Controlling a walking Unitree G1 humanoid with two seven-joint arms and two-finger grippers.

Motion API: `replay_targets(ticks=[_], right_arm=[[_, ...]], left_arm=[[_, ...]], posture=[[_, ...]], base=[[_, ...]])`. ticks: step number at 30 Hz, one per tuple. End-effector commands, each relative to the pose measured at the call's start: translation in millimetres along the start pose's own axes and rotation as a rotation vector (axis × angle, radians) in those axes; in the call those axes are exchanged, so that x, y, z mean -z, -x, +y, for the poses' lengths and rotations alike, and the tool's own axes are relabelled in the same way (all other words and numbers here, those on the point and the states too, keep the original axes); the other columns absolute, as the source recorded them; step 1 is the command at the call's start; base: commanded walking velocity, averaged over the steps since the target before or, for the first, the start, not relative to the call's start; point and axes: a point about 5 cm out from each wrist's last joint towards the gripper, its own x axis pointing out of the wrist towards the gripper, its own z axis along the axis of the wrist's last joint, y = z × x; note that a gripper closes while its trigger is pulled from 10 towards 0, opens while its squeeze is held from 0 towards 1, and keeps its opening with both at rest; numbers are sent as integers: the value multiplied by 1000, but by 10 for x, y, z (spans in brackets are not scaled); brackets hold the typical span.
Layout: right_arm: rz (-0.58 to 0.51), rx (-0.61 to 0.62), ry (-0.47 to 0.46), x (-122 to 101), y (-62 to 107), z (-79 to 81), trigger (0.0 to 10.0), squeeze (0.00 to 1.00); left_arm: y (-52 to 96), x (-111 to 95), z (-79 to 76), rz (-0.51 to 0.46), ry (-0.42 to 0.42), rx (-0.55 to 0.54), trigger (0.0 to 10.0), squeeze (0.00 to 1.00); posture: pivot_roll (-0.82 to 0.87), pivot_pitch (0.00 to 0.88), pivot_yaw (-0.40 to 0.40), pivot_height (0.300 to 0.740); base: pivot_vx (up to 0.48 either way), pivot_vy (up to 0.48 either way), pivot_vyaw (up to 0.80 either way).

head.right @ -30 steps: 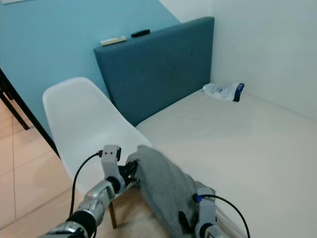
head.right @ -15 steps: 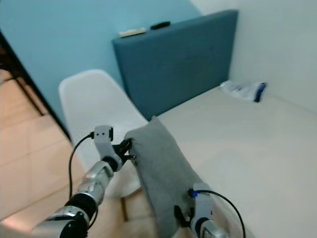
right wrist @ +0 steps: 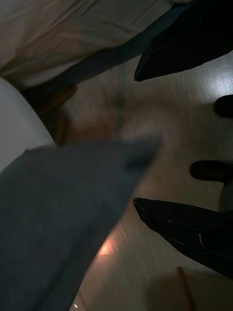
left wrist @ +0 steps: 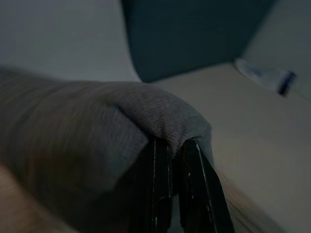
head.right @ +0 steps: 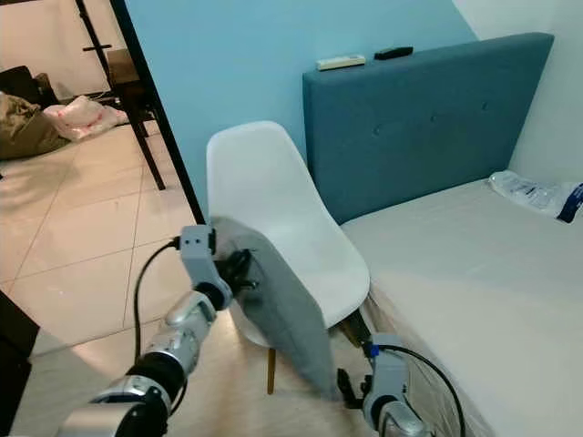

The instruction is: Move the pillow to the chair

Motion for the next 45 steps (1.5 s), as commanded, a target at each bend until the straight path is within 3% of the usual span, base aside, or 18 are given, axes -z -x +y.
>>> replay_targets(ticks=[1, 14, 17, 25, 30, 34, 45], right_arm=[[4, 1, -12, 31, 4, 19, 10000, 0], [0, -17, -5, 12, -8, 51, 10000, 0], [1, -36, 4, 11, -17, 88, 10000, 0], [0, -52, 9, 5, -22, 108, 10000, 0], [-1, -60, 9, 1, -24, 116, 10000, 0], [5, -103, 40, 10, -26, 159, 10000, 0], [-1, -160, 111, -63, -67, 258, 10000, 0]], left_arm=[[-30, -75, -77, -40, -57, 52, 10000, 0], [-55, -42, -116, -22, -17, 35, 10000, 0], [-62, -67, -27, -14, 3, -42, 10000, 0], [-49, -101, 8, -40, 22, -33, 10000, 0], [-44, -118, 25, -52, 21, -44, 10000, 0], [-38, -143, 135, -57, 70, -146, 10000, 0], [86, -107, 383, -19, -25, -276, 10000, 0]], posture=[[-106, 0, 73, 740], [-105, 0, 67, 740], [-106, 0, 66, 740], [-109, 0, 63, 740], [-110, 0, 61, 740], [-109, 0, 60, 740], [-94, 0, 39, 740]], base=[[0, -315, 0], [0, -361, 0], [0, 0, 0], [0, 0, 0], [0, -444, 0], [0, -109, 0], [0, 0, 727]])
